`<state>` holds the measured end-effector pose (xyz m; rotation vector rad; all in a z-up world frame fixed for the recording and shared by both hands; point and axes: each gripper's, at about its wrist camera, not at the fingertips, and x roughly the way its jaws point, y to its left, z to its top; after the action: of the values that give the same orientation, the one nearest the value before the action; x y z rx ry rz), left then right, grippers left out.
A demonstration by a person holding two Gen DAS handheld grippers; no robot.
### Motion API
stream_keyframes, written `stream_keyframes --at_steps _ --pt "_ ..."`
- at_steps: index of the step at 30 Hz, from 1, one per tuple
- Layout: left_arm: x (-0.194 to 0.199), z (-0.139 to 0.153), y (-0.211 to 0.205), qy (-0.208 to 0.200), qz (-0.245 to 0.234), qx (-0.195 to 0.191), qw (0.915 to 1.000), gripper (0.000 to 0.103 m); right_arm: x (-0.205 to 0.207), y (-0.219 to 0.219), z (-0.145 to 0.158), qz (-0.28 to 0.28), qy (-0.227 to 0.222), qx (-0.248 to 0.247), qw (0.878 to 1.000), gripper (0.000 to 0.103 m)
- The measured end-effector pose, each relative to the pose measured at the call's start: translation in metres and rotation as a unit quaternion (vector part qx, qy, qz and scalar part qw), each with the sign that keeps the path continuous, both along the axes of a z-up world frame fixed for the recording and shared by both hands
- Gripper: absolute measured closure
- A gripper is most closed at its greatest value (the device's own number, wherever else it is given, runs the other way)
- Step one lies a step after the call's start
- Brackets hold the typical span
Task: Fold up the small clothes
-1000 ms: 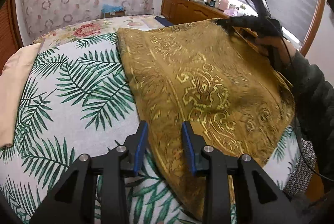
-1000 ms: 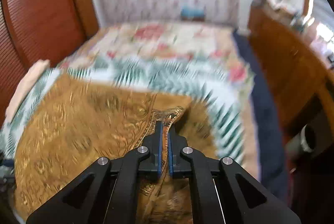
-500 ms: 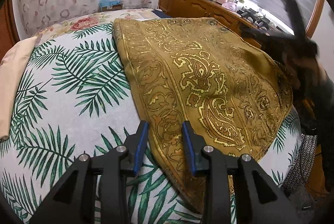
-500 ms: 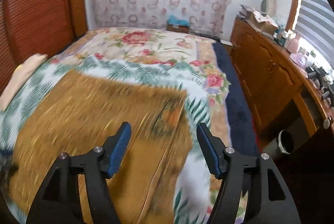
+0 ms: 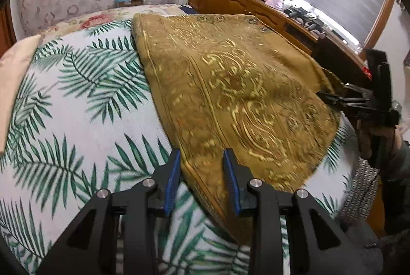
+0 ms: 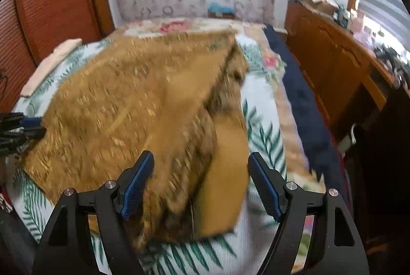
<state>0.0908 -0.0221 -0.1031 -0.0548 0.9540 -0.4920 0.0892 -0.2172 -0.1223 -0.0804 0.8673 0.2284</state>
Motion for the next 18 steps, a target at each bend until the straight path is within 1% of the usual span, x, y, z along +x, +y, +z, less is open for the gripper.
stream_keyframes --at_steps 5,7,9,10,11,12,13,14,15,17,18 --pt "-0.015 0.000 0.005 0.012 -0.011 -0.025 0.9996 0.071 -0.012 -0.008 -0.009 0.001 0.027 0.026 0.999 0.026" --pt "-0.020 0.000 0.007 0.012 -0.015 -0.032 0.9993 0.071 -0.018 -0.007 -0.008 0.005 0.024 0.030 0.999 0.031" --pt "-0.021 0.000 0.007 0.013 -0.017 -0.041 0.9989 0.072 -0.021 -0.005 -0.007 0.013 0.022 0.033 0.999 0.045" --pt "-0.022 -0.001 0.007 0.016 -0.020 -0.051 0.9984 0.074 -0.022 -0.004 -0.008 0.015 0.021 0.033 0.999 0.049" --pt "-0.022 -0.001 0.005 0.019 -0.025 -0.055 0.9980 0.079 -0.023 -0.002 -0.008 0.017 0.017 0.034 0.999 0.062" --pt "-0.023 -0.001 0.004 0.018 -0.029 -0.055 0.9979 0.086 -0.024 0.000 -0.008 0.021 0.015 0.034 0.999 0.072" --pt "-0.024 0.000 0.003 0.014 -0.031 -0.055 0.9979 0.097 -0.025 0.002 -0.009 0.028 0.013 0.039 0.999 0.078" --pt "-0.024 0.001 0.003 0.010 -0.035 -0.058 0.9976 0.100 -0.026 0.003 -0.009 0.031 0.012 0.041 0.999 0.083" --pt "-0.024 0.003 0.003 0.009 -0.038 -0.064 0.9972 0.102 -0.027 0.005 -0.009 0.033 0.009 0.042 0.999 0.089" --pt "-0.026 0.016 0.008 -0.011 -0.041 -0.094 0.9947 0.103 -0.029 0.003 -0.006 0.039 -0.001 0.055 0.998 0.097" --pt "-0.026 0.021 0.009 -0.018 -0.040 -0.100 0.9940 0.103 -0.029 0.001 -0.004 0.038 -0.003 0.062 0.997 0.099"
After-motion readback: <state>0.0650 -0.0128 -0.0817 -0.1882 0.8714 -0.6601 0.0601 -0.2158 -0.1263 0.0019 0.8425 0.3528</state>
